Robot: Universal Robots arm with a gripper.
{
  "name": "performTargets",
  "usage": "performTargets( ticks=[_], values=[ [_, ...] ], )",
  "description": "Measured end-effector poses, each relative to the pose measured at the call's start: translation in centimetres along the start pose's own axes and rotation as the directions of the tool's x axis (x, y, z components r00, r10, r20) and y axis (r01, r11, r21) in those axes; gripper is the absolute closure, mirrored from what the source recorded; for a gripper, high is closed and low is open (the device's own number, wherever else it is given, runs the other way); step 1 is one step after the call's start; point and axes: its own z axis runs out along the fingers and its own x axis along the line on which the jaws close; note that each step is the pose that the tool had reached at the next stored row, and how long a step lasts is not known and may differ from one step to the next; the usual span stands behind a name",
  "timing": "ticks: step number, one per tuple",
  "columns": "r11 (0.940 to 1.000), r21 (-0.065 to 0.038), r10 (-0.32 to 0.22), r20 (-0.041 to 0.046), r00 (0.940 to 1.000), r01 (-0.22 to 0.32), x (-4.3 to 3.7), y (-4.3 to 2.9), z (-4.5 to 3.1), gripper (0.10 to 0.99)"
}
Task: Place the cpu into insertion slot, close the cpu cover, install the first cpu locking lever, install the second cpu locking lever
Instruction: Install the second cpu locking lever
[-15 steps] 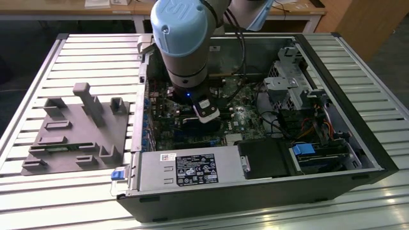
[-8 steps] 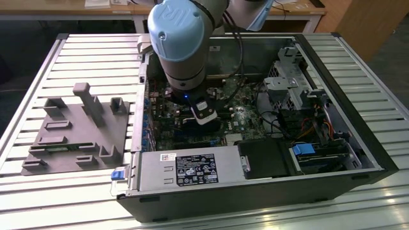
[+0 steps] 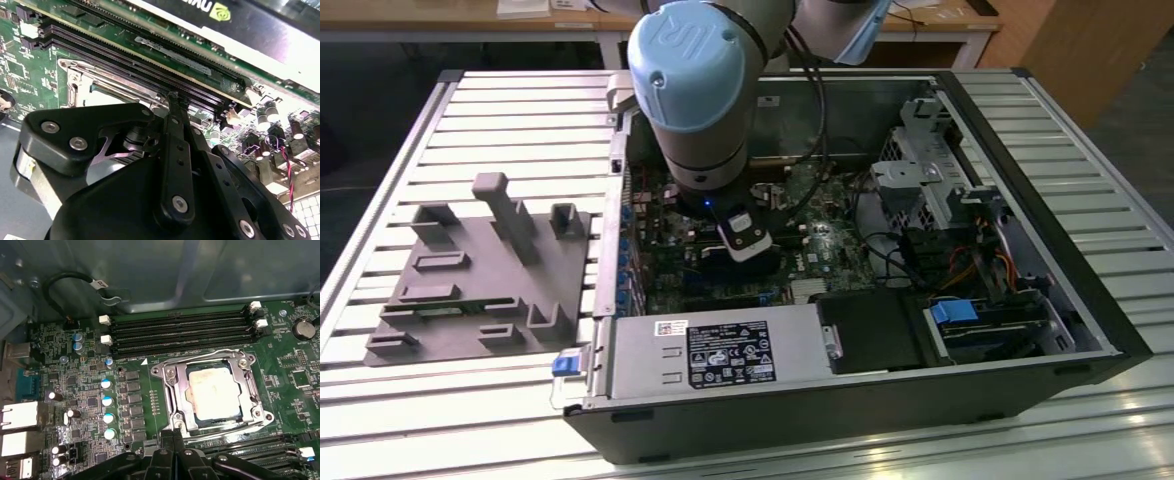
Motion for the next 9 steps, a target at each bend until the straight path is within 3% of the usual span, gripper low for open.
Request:
performTargets(
  ticks=[9],
  values=[
    [1.0000, 0.000, 0.000, 0.0000, 1.0000, 0.000, 0.11, -0.02, 0.17, 0.980]
  ],
)
